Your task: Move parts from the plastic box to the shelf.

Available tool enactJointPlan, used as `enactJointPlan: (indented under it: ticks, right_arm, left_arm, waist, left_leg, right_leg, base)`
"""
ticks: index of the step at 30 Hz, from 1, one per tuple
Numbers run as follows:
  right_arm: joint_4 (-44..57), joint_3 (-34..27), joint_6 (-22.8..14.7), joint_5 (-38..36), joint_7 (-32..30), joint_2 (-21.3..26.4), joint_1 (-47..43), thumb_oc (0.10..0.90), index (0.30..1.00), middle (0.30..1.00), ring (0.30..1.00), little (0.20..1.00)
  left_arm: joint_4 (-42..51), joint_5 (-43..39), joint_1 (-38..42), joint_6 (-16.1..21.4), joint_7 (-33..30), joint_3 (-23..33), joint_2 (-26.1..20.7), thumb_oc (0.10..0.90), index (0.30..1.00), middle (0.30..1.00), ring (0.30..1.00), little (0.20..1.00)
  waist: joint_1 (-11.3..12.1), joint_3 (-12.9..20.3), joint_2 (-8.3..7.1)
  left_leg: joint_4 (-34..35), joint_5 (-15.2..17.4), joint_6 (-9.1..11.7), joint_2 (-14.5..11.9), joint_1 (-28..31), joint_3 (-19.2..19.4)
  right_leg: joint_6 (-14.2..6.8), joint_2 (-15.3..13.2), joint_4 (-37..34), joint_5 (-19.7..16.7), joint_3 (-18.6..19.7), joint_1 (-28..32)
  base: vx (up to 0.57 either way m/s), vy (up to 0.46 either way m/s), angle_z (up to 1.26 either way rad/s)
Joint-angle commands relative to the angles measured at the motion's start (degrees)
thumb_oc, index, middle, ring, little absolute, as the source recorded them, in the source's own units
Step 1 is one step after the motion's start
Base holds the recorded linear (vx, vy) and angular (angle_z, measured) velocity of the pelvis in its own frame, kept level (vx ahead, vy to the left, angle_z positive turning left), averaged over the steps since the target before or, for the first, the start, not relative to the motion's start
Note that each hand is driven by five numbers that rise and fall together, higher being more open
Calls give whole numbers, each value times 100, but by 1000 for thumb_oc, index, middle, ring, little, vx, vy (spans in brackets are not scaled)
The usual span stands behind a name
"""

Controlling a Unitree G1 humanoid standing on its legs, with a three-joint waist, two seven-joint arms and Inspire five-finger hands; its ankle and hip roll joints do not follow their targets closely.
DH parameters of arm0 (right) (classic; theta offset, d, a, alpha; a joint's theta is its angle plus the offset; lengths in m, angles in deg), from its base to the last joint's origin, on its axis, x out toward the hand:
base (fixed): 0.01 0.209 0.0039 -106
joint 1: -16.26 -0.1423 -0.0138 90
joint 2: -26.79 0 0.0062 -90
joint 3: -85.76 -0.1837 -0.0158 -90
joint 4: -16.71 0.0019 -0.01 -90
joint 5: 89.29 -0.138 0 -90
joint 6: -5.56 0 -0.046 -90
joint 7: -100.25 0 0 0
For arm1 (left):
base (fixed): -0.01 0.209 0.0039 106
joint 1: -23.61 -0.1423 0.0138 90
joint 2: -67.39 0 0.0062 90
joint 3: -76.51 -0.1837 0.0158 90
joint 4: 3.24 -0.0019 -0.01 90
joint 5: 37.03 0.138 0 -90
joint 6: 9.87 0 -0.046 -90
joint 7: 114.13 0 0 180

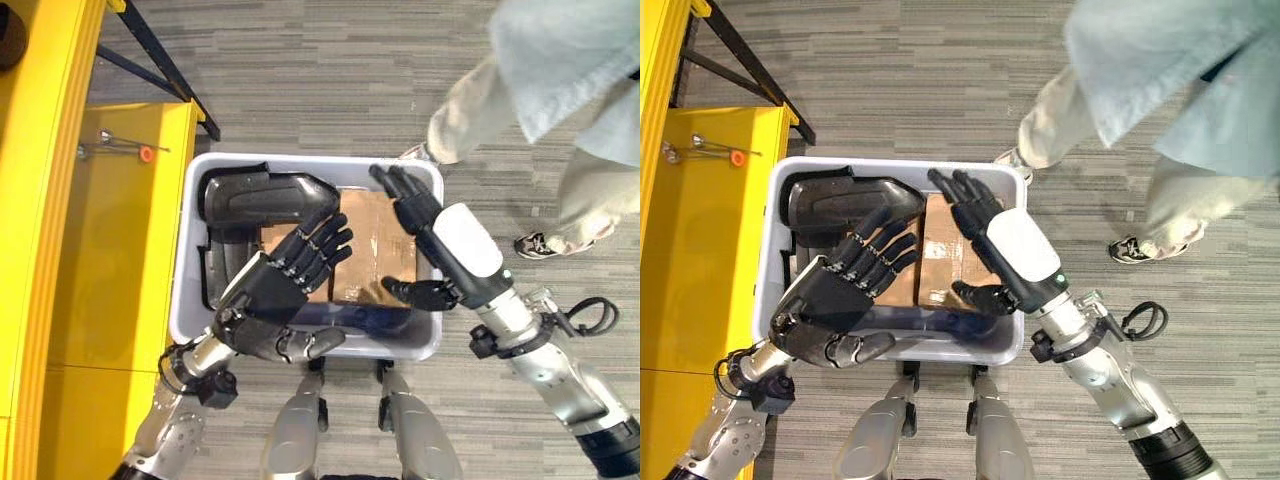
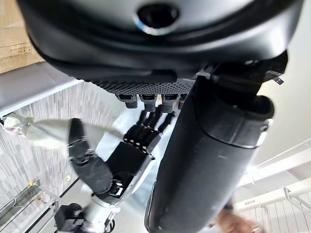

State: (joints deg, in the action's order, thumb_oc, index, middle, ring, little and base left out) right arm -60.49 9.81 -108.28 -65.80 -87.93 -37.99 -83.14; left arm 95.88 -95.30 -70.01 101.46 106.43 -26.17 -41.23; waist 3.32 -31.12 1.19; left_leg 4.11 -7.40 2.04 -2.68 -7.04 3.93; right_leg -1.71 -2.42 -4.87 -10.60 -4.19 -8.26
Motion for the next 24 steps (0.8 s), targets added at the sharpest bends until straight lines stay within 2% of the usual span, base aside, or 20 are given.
enactJointPlan:
  ticks: [1, 8, 11, 13, 15, 17, 22, 24]
  right_arm:
    - [429, 169, -349, -445, -54, 184, -472, 900, 1000, 1000, 1000, 1000]
    - [30, 888, 152, -309, 241, 12, -1264, 900, 1000, 1000, 1000, 1000]
    - [-311, 1217, 495, -123, 149, -145, -1738, 900, 1000, 1000, 1000, 1000]
    - [-569, 1411, 636, 97, -48, -300, -2082, 900, 1000, 1000, 1000, 1000]
    - [-586, 1424, 667, 123, -54, -312, -2107, 900, 1000, 1000, 1000, 1000]
    - [-1210, 1588, 875, 553, -558, -591, -2596, 900, 1000, 1000, 1000, 1000]
    - [-1852, 1679, 1263, 923, -980, -860, -3039, 900, 1000, 1000, 1000, 1000]
    - [-2299, 1703, 1523, 1050, -1236, -968, -3283, 900, 1000, 1000, 1000, 1000]
  left_arm:
    - [579, -300, 20, 640, 38, 77, -30, 900, 1000, 1000, 1000, 1000]
    - [523, -196, 267, 834, -241, -32, -1, 900, 1000, 1000, 1000, 1000]
    - [465, -203, 398, 920, -359, -71, 50, 900, 1000, 1000, 1000, 1000]
    - [430, -135, 494, 928, -363, -102, 89, 900, 1000, 1000, 1000, 1000]
    - [427, -137, 500, 929, -365, -104, 90, 900, 1000, 1000, 1000, 1000]
    - [377, -106, 579, 849, -190, -150, 171, 900, 1000, 1000, 1000, 1000]
    - [259, -193, 625, 819, 29, -224, 206, 900, 1000, 1000, 1000, 1000]
    - [179, -207, 647, 825, 179, -271, 219, 900, 1000, 1000, 1000, 1000]
  waist:
    - [30, 596, -49]
    - [310, 456, -29]
    - [456, 371, -18]
    - [583, 294, -19]
    - [590, 290, -20]
    - [816, 173, 0]
    - [1007, 133, 31]
    - [1113, 133, 40]
  left_leg:
    - [-532, 627, -120, -18, -118, 134]
    - [-479, 541, -123, 32, -290, -129]
    - [-474, 488, -128, 59, -419, -248]
    - [-463, 441, -126, 77, -526, -335]
    - [-466, 437, -124, 78, -540, -346]
    - [-508, 373, -134, 131, -723, -492]
    - [-566, 321, -144, 193, -923, -614]
    - [-562, 284, -146, 227, -1047, -682]
  right_leg:
    - [-417, -558, 835, 1033, -485, 203]
    - [-372, -543, 931, 1105, -655, 120]
    - [-329, -526, 1037, 1159, -755, 27]
    - [-296, -505, 1101, 1193, -851, -38]
    - [-294, -504, 1109, 1197, -862, -46]
    - [-227, -486, 1262, 1261, -1061, -162]
    - [-190, -492, 1374, 1288, -1244, -294]
    - [-181, -488, 1398, 1289, -1331, -384]
  base:
    - [-16, 15, 18]
    - [-34, 24, 19]
    - [-43, 25, 23]
    - [-47, 4, 18]
    - [-23, -2, 26]
    - [-43, 7, 27]
    - [-8, 18, 24]
    - [-7, 20, 24]
